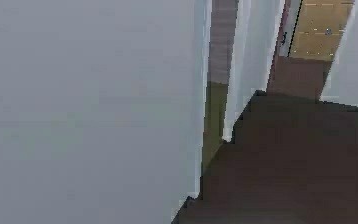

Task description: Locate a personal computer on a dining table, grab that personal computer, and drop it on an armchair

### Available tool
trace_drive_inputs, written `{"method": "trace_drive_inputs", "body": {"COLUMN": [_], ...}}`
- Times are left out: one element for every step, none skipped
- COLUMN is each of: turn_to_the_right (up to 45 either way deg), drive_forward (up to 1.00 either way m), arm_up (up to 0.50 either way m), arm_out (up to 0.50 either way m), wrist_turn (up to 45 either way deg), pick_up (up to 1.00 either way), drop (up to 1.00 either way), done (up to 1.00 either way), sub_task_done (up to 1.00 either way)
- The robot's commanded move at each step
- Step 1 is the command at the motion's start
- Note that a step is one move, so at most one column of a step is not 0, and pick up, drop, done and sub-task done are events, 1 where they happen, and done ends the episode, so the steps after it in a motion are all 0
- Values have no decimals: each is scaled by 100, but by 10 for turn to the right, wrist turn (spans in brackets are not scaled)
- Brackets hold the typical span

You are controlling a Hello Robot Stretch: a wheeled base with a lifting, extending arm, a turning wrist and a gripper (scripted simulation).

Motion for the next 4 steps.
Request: {"method": "trace_drive_inputs", "body": {"turn_to_the_right": [300, 0, 0, -450], "drive_forward": [0, 100, 40, 0], "arm_up": [0, 0, 0, 0], "arm_out": [0, 0, 0, 0], "wrist_turn": [0, 0, 0, 0], "pick_up": [0, 0, 0, 0], "drop": [0, 0, 0, 0], "done": [0, 0, 0, 0], "sub_task_done": [0, 0, 0, 0]}}
